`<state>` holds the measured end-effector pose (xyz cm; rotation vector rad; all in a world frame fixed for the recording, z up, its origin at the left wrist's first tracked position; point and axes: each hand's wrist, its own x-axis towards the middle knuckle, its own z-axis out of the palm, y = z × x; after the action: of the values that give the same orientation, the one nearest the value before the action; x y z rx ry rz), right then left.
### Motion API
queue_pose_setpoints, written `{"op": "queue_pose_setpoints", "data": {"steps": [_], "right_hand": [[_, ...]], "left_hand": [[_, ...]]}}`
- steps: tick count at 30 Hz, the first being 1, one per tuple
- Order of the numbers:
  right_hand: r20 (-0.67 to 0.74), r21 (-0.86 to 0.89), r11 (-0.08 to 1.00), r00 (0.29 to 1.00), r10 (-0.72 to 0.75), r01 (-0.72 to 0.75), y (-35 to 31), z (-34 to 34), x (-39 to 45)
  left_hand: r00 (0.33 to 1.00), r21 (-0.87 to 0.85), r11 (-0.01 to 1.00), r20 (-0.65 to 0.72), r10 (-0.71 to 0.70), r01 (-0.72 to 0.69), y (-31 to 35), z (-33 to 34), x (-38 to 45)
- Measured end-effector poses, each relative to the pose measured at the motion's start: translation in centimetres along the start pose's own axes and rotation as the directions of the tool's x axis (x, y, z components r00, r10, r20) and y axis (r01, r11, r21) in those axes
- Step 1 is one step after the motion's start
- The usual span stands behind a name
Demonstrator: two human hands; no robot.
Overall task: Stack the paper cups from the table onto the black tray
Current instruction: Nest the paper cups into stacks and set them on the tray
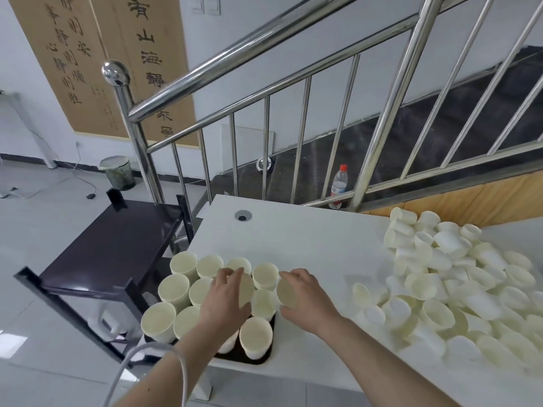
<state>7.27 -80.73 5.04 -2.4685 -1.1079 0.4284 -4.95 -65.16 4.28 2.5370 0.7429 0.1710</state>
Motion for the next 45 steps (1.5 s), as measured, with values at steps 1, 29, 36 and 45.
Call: {"op": "queue_pose_setpoints", "data": {"steps": [1,29,36,45], "right_hand": [[0.002,-0.001,1.0,1.0,0.003,-0.003,-0.4,0.2,0.4],[0.046,-0.085,0.972,0.974,0.222,-0.218,-3.3,6.6,4.4],[0.033,-0.08,0.969,0.971,0.236,-0.233,-3.0,7.4,4.6],[0.012,-0.093,0.976,0.98,0.196,-0.194,-2.4,6.5,4.5]], "left_hand": [[1.0,0.015,1.0,0.008,-0.001,0.001,-0.4,-0.2,0.4],[0.957,0.123,0.98,0.264,0.122,-0.159,-7.2,2.5,5.0],[0.96,0.144,0.978,0.259,0.107,-0.148,-7.3,3.2,5.4],[0.965,0.158,0.977,0.24,0.101,-0.142,-6.6,3.0,5.5]]}}
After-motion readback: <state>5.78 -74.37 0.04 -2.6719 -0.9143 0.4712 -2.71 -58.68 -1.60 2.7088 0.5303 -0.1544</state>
